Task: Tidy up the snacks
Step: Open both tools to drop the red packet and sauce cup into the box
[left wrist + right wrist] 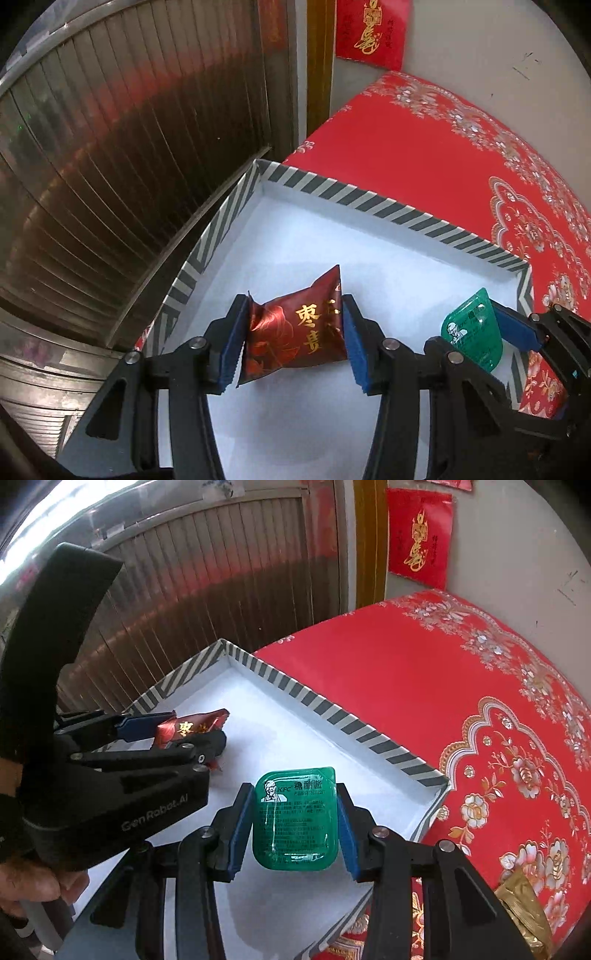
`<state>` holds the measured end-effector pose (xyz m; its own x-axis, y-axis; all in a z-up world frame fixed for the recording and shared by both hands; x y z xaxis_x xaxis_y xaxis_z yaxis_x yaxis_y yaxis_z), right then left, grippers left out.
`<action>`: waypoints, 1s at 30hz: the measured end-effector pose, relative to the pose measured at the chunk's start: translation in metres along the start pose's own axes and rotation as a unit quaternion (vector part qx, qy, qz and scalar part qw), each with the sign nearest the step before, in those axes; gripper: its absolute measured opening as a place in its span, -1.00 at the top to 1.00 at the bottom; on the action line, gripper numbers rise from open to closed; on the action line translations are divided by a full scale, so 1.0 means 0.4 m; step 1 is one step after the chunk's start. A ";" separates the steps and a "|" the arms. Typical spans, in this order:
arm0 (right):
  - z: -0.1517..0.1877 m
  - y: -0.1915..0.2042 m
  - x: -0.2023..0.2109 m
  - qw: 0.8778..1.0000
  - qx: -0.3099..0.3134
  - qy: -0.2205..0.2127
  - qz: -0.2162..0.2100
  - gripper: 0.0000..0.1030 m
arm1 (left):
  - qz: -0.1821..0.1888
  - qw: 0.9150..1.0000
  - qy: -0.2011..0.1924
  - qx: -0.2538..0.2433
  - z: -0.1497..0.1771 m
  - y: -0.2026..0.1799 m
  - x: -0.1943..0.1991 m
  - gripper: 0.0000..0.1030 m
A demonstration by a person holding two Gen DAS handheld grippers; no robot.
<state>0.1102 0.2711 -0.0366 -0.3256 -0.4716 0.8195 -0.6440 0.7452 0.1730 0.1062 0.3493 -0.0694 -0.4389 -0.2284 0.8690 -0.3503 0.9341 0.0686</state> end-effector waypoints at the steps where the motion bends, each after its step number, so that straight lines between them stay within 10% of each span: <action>1: 0.000 -0.001 -0.002 1.000 -0.002 -0.001 0.000 0.17 | 0.000 1.000 0.001 0.002 0.001 0.002 -0.003 -0.07; 19: 0.011 -0.014 0.094 0.998 -0.029 -0.054 -0.003 -0.16 | -0.003 0.998 -0.032 0.044 0.021 0.044 0.088 -0.72; 30: 0.106 -0.081 0.216 0.995 -0.051 -0.083 0.023 -0.31 | 0.023 0.997 -0.069 0.010 0.071 -0.066 0.219 -0.74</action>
<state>0.0736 0.1862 0.0055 -0.4681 -0.5010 0.7280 -0.5543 0.8080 0.1996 0.0536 0.2968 -0.0088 -0.5639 -0.2227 0.7953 -0.3434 0.9390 0.0195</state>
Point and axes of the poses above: each gripper's, at about its wrist camera, not at the fingertips, and x roughly against the way its jaws point, y to its left, z to its underside, the point moved 10 cm from there along -x, roughly the way its jaws point, and after that the axes turned 7 degrees about -x, right-handed, at the moved point
